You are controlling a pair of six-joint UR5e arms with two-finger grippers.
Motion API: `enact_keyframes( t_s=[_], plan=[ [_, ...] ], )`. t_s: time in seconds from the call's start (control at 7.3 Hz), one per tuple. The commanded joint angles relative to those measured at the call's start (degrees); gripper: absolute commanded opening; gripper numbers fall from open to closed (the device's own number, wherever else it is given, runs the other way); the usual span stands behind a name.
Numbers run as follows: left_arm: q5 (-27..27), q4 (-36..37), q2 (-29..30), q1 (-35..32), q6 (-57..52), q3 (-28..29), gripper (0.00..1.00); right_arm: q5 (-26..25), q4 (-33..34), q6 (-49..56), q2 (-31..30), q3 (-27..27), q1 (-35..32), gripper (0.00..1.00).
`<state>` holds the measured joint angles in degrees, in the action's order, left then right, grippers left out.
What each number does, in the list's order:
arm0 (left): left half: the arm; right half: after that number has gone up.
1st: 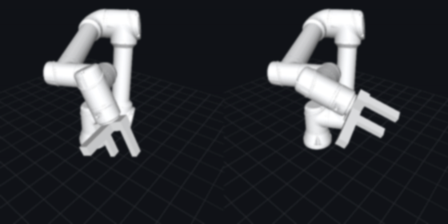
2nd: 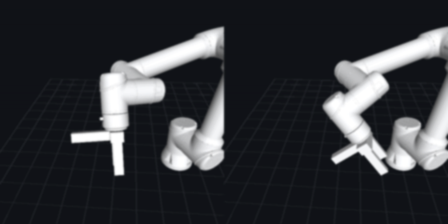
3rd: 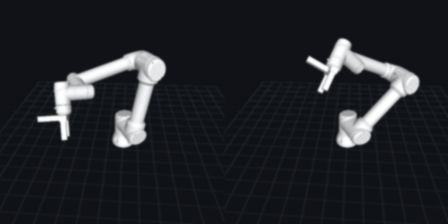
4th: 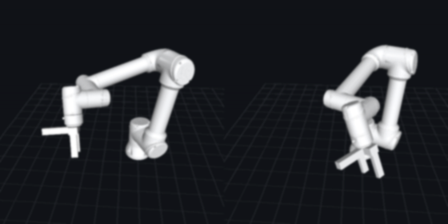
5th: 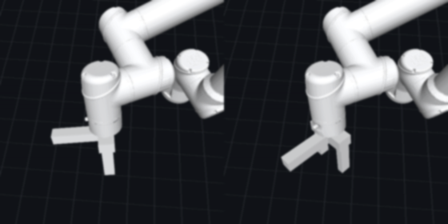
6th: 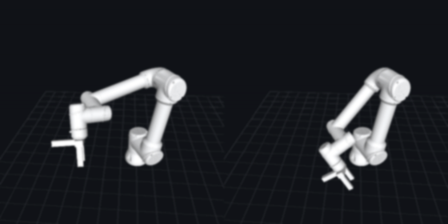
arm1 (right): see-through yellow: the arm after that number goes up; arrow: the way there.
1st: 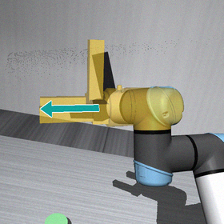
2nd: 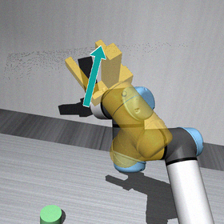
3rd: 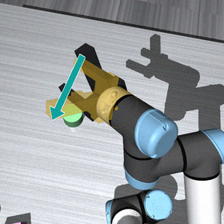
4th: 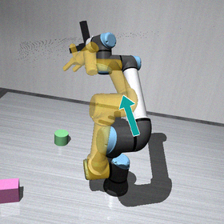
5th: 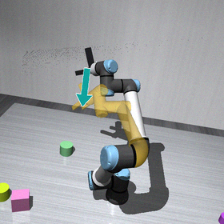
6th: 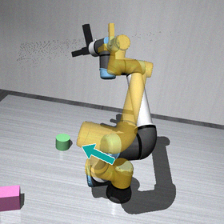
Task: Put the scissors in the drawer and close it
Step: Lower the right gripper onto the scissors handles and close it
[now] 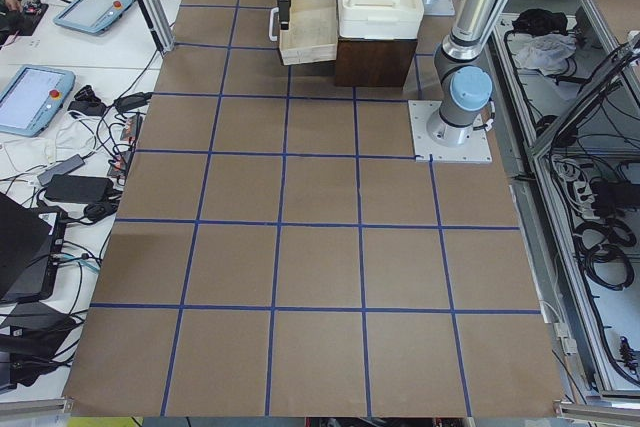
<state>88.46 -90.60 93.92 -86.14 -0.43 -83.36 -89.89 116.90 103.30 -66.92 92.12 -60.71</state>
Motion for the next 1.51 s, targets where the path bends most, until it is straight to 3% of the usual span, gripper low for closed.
enact_keyframes(
  t_s=[0.0,0.68,1.37],
  plan=[
    [0.1,0.3,-0.4,-0.2,0.1,-0.9,1.0,0.2,5.3,6.0,3.6,0.0,1.7,1.0],
    [0.4,3.8,0.0,-2.2,0.8,-1.8,1.0,5.3,10.5,22.2,9.3,-0.1,3.1,0.98],
    [1.1,3.8,-0.2,-2.2,0.8,-2.4,1.0,5.1,12.0,24.8,12.7,0.0,3.1,0.99]
  ],
)
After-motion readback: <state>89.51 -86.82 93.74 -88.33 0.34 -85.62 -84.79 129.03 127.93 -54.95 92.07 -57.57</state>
